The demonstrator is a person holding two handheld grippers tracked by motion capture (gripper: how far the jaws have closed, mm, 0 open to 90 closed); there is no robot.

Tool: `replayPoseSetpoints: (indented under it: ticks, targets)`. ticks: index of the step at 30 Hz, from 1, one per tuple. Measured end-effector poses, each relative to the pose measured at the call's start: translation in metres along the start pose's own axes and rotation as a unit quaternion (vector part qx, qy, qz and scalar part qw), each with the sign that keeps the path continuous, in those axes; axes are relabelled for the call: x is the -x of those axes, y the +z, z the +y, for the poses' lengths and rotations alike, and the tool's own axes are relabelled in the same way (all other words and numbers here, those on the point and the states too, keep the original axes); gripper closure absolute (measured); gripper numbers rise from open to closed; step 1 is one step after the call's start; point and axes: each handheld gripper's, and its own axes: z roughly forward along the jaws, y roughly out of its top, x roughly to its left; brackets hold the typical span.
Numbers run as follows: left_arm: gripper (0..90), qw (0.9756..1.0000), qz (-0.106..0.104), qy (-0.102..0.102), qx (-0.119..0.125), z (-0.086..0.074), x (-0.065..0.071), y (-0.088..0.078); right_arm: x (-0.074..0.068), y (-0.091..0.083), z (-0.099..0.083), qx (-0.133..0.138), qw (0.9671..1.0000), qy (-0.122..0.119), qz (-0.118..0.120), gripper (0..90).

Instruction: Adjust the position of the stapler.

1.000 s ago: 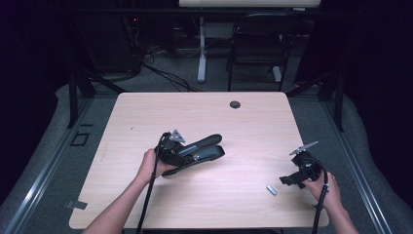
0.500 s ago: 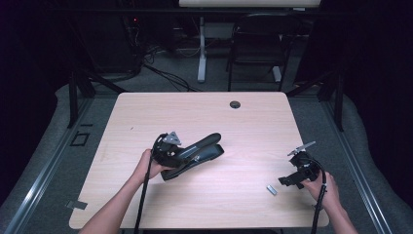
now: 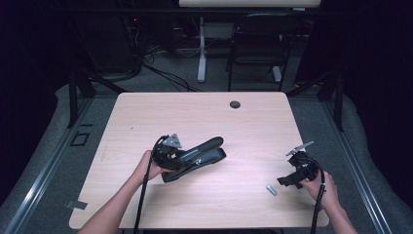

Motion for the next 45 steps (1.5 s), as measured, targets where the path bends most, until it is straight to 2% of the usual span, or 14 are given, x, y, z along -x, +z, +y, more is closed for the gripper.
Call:
replayPoseSetpoints:
  ticks: [3, 7, 8, 12, 13, 15, 22, 29, 32, 34, 35, 39, 41, 45]
  targets:
    - [52.1, 0.9999, -0.010, 0.008, 0.002, 0.000, 0.000, 0.001, 0.001, 0.002, -0.001, 0.004, 0.9999, 0.007, 0.007, 3.2]
    - [52.1, 0.9998, -0.013, 0.015, -0.001, 0.000, 0.002, 0.000, 0.002, 0.001, -0.002, 0.006, 1.0000, 0.005, -0.001, 3.2]
    - [52.1, 0.9997, -0.015, 0.016, -0.003, 0.001, 0.003, 0.000, 0.001, 0.002, -0.003, 0.016, 0.9998, 0.012, 0.003, 3.2]
    - [52.1, 0.9995, -0.013, 0.025, -0.010, 0.002, 0.005, 0.000, 0.000, 0.000, 0.000, 0.003, 1.0000, 0.002, 0.001, 3.2]
    - [52.1, 0.9993, -0.025, 0.027, -0.006, 0.001, 0.005, 0.001, 0.000, 0.001, 0.000, 0.003, 1.0000, 0.002, 0.002, 3.2]
    - [52.1, 0.9992, -0.027, 0.029, -0.007, 0.002, 0.005, 0.001, 0.001, 0.001, -0.001, 0.000, 1.0000, 0.001, 0.001, 3.2]
    - [52.0, 0.9985, -0.034, 0.041, -0.009, 0.002, 0.010, 0.001, -0.001, 0.001, 0.000, 0.010, 0.9999, 0.001, 0.004, 3.2]
    - [52.0, 0.9976, -0.046, 0.050, -0.012, 0.003, 0.012, 0.002, -0.001, 0.003, 0.001, 0.000, 0.9999, -0.004, 0.012, 3.2]
    - [52.0, 0.9974, -0.048, 0.052, -0.011, 0.004, 0.014, 0.002, -0.002, 0.002, 0.000, 0.007, 0.9999, -0.003, 0.011, 3.2]
    - [52.0, 0.9969, -0.052, 0.058, -0.014, 0.004, 0.016, 0.003, -0.003, 0.002, 0.001, 0.010, 0.9999, 0.000, 0.006, 3.3]
    - [52.0, 0.9968, -0.053, 0.060, -0.011, 0.004, 0.017, 0.003, -0.003, 0.001, 0.002, 0.003, 0.9999, -0.011, 0.007, 3.3]
    - [52.1, 0.9955, -0.063, 0.070, -0.013, 0.006, 0.020, 0.004, -0.001, 0.003, 0.002, -0.007, 0.9998, -0.015, 0.005, 3.3]
    - [52.1, 0.9952, -0.066, 0.071, -0.014, 0.006, 0.022, 0.005, -0.001, 0.004, 0.001, 0.000, 0.9999, -0.007, 0.012, 3.3]
    - [52.1, 0.9944, -0.070, 0.077, -0.015, 0.007, 0.024, 0.005, -0.002, 0.002, 0.001, 0.001, 0.9999, -0.009, 0.010, 3.3]
